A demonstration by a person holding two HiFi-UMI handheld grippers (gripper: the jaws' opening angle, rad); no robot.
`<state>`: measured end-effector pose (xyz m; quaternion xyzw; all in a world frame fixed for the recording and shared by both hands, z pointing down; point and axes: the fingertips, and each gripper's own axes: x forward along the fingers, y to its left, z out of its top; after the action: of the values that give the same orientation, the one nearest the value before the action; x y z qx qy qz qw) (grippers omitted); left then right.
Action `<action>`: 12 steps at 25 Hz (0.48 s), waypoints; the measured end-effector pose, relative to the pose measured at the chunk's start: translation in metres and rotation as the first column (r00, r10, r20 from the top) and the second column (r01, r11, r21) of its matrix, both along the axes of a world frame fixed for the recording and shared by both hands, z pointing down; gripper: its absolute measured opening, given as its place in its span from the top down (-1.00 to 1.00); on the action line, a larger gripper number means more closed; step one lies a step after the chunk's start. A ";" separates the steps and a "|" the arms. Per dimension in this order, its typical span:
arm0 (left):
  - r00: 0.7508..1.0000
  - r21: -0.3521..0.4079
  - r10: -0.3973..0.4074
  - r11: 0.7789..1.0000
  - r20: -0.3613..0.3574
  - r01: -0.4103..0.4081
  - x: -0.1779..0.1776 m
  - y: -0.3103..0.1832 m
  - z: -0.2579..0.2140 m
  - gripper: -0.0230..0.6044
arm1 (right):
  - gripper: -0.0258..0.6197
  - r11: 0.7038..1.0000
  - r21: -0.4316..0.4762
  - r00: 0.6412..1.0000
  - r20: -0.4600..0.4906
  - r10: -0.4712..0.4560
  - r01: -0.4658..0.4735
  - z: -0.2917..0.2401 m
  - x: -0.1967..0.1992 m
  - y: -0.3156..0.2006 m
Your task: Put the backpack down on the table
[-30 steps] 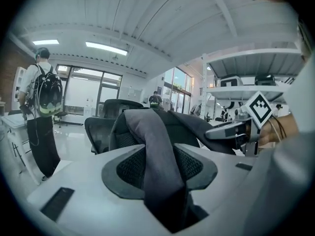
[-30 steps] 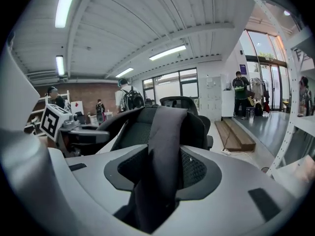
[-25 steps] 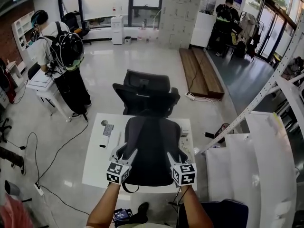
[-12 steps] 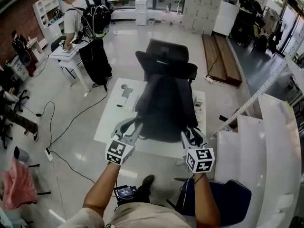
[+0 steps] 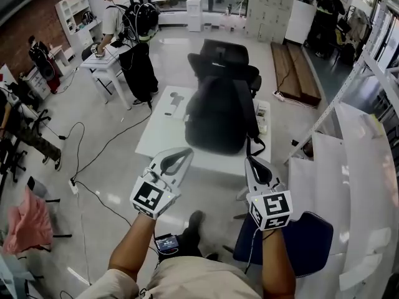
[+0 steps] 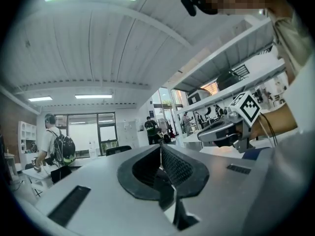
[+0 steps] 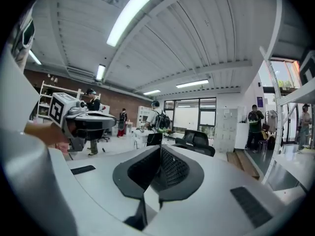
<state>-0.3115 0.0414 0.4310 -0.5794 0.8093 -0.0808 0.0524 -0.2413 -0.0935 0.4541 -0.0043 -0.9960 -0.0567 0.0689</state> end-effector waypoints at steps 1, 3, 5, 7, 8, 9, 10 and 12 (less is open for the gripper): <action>1.000 0.002 0.006 1.000 0.005 -0.006 0.013 0.006 -0.006 0.86 | 0.83 1.000 0.006 1.000 0.007 -0.011 0.011 -0.006 0.009 0.009; 1.000 0.008 0.014 1.000 0.011 -0.014 0.034 0.019 -0.018 0.86 | 0.83 0.999 0.021 0.999 0.021 -0.033 0.032 -0.018 0.025 0.026; 1.000 0.007 0.019 1.000 0.023 -0.020 0.052 0.033 -0.032 0.86 | 0.83 0.998 0.033 0.998 0.038 -0.052 0.051 -0.032 0.038 0.044; 0.999 0.005 0.021 1.000 0.038 -0.021 0.068 0.050 -0.048 0.86 | 0.83 0.996 0.046 0.996 0.051 -0.074 0.071 -0.046 0.049 0.065; 0.999 0.005 0.021 1.000 0.047 -0.021 0.074 0.060 -0.055 0.86 | 0.83 0.995 0.054 0.995 0.055 -0.085 0.082 -0.053 0.053 0.076; 0.998 0.005 0.020 1.000 0.054 -0.021 0.080 0.070 -0.063 0.86 | 0.83 0.994 0.060 0.994 0.058 -0.096 0.092 -0.059 0.057 0.089; 0.998 0.007 0.020 1.000 0.059 -0.020 0.085 0.082 -0.069 0.86 | 0.83 0.993 0.066 0.993 0.060 -0.105 0.101 -0.064 0.060 0.101; 0.998 0.012 0.022 1.000 0.063 -0.023 0.090 0.104 -0.078 0.86 | 0.83 0.991 0.075 0.991 0.063 -0.119 0.114 -0.071 0.064 0.124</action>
<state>-0.2212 0.1453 0.3530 -0.5854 0.8012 -0.0932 0.0821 -0.1774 0.0305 0.3829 -0.0582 -0.9931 -0.0963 0.0319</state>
